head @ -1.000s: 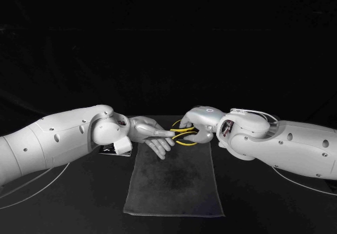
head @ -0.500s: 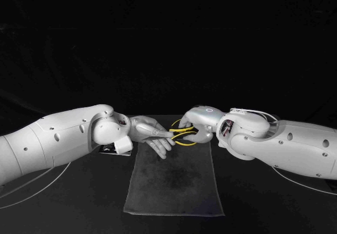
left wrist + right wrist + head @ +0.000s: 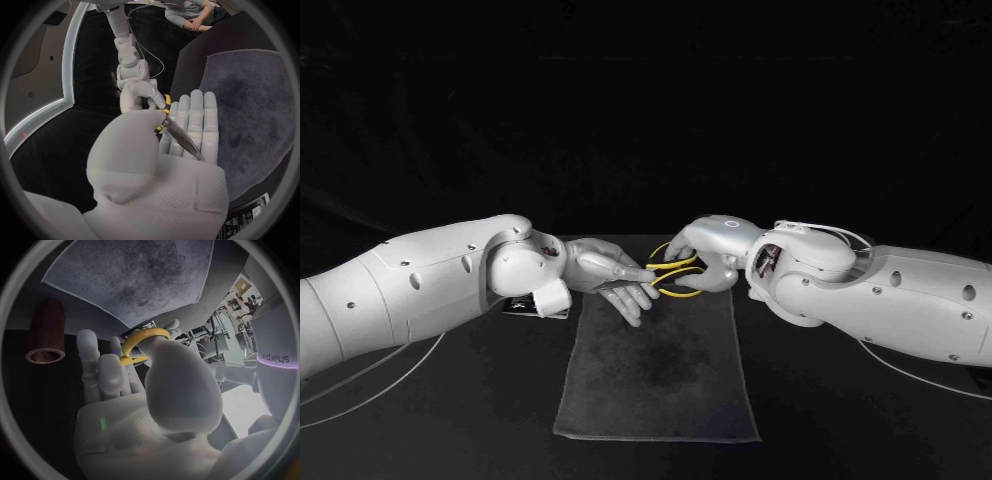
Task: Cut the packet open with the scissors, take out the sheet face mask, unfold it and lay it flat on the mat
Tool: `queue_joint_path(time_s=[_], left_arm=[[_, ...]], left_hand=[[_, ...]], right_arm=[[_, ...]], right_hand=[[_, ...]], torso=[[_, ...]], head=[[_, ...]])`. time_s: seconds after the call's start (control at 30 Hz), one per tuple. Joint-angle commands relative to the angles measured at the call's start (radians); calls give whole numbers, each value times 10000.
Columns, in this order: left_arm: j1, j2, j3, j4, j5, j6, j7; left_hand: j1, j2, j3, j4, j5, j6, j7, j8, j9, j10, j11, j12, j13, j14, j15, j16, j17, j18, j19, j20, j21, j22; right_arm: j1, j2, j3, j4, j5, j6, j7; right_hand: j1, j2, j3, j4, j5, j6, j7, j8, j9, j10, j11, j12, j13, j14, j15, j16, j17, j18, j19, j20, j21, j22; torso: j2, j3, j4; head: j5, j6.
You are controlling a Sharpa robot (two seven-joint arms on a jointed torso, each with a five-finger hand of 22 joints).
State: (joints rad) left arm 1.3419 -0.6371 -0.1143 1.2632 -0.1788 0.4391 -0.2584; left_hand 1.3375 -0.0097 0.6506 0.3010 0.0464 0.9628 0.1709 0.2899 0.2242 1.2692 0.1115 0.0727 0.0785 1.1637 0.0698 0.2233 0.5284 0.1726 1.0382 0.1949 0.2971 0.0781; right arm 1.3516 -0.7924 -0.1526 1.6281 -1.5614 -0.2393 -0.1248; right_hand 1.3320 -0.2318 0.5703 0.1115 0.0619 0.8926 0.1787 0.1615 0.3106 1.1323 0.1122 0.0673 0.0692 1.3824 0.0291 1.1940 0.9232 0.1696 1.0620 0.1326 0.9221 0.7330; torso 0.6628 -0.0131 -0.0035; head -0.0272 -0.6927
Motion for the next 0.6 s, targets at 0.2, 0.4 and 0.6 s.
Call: queue_joint_path(time_s=[0.2,0.4,0.6], left_arm=[[2,-14,-25,6,144,373,96],[2,-30,-37,8,149,290,44],[2,-50,-45,0,150,199,13]], left_hand=[[-97,74,250,-149,34,55,18,68,26,108,-8,-16,13,35,-23,-62,31,105,0,13,52,13],[-127,54,379,-226,38,58,4,103,60,124,-22,-10,19,49,-34,-61,64,109,7,6,61,16],[-160,18,493,-292,38,59,2,133,90,136,-27,-8,23,62,-41,-60,92,110,16,-3,72,20]], right_arm=[[7,-149,15,29,723,-709,539],[7,-396,15,136,1296,-440,914],[7,-694,14,273,1872,-54,1160]], right_hand=[[289,-163,-502,-449,47,-37,-54,-155,16,-389,82,57,30,-3210,219,-4028,-3644,62,-1838,232,-2623,-1566],[237,-65,-974,-582,174,69,-54,-228,4,-398,232,58,27,-3572,458,-5238,-4547,86,-1916,514,-4037,-2476],[153,31,-1743,-577,469,102,-45,-339,-52,-848,379,38,7,-4711,828,-6289,-5341,98,-2336,916,-5649,-3539]], torso=[[-1,-3,1],[2,1,7],[2,5,-5]], head=[[-19,4],[-19,-1],[-8,-9]])
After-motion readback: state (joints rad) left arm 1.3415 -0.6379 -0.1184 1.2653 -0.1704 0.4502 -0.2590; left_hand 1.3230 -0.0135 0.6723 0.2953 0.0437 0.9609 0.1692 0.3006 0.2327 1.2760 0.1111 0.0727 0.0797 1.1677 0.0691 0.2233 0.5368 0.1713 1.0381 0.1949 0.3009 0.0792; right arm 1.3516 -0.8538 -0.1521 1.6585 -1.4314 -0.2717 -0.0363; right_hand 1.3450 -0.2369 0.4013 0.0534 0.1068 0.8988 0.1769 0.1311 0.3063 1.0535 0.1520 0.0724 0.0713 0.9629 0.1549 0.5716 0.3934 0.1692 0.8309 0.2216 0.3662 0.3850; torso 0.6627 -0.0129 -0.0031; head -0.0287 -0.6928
